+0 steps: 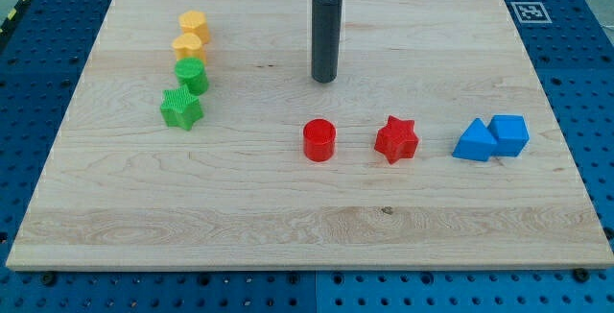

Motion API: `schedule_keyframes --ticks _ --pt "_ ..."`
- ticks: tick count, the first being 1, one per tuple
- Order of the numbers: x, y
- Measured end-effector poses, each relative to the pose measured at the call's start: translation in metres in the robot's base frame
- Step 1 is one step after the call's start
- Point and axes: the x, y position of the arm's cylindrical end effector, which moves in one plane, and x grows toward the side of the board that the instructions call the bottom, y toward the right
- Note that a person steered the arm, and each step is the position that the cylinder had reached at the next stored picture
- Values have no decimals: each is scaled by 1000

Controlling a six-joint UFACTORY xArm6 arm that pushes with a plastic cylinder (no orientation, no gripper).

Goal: Point your arm below the blue cube

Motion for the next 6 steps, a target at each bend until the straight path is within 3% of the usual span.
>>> schedule_keyframes --ticks 1,3,5,6 --pt "0 3" --pt "4 123" --pt "66 283" --pt "145 297"
